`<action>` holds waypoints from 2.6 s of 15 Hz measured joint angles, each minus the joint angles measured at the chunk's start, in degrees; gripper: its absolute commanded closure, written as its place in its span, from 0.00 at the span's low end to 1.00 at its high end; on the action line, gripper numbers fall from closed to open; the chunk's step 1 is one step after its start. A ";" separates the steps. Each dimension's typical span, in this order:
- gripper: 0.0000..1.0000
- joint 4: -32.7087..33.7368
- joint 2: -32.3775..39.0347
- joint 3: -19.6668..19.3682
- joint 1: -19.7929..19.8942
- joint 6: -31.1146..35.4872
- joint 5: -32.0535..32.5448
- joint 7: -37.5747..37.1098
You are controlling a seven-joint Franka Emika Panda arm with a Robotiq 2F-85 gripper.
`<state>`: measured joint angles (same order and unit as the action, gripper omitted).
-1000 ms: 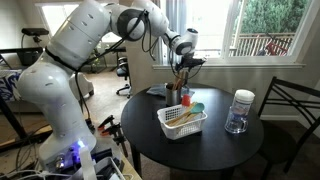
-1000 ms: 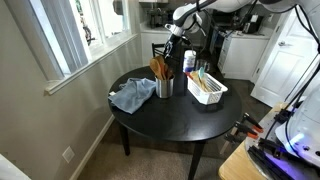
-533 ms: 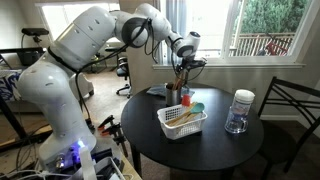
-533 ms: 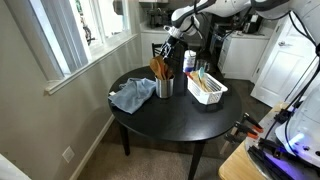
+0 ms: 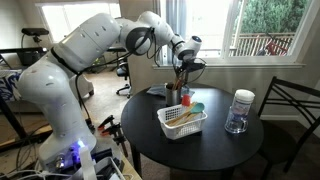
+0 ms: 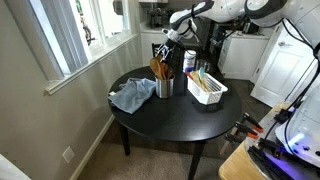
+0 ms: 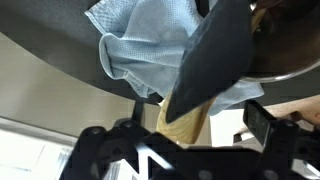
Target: Put one wooden spatula from the silver holder in the white basket.
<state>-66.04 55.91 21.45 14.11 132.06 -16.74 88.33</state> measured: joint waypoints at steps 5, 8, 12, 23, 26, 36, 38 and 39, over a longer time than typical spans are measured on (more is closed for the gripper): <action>0.40 1.68 0.83 0.23 -1.19 -0.15 -0.01 0.75; 0.61 2.10 0.84 0.04 -1.66 -0.15 -0.01 0.75; 0.85 2.84 0.83 -1.24 -2.25 -0.08 -0.01 0.58; 0.92 4.39 0.09 -3.63 -4.73 -0.29 0.07 -3.69; 0.94 4.38 -1.55 -4.48 -6.08 -0.62 0.32 -4.28; 0.62 5.50 -9.21 -8.92 -11.12 -18.41 4.25 -10.89; 0.50 6.01 -9.16 -9.89 -11.56 -20.64 4.88 -11.36; 0.43 6.21 -9.07 -10.33 -11.67 -21.39 5.27 -11.43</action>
<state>-59.82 46.84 11.12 2.44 110.67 -11.48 76.90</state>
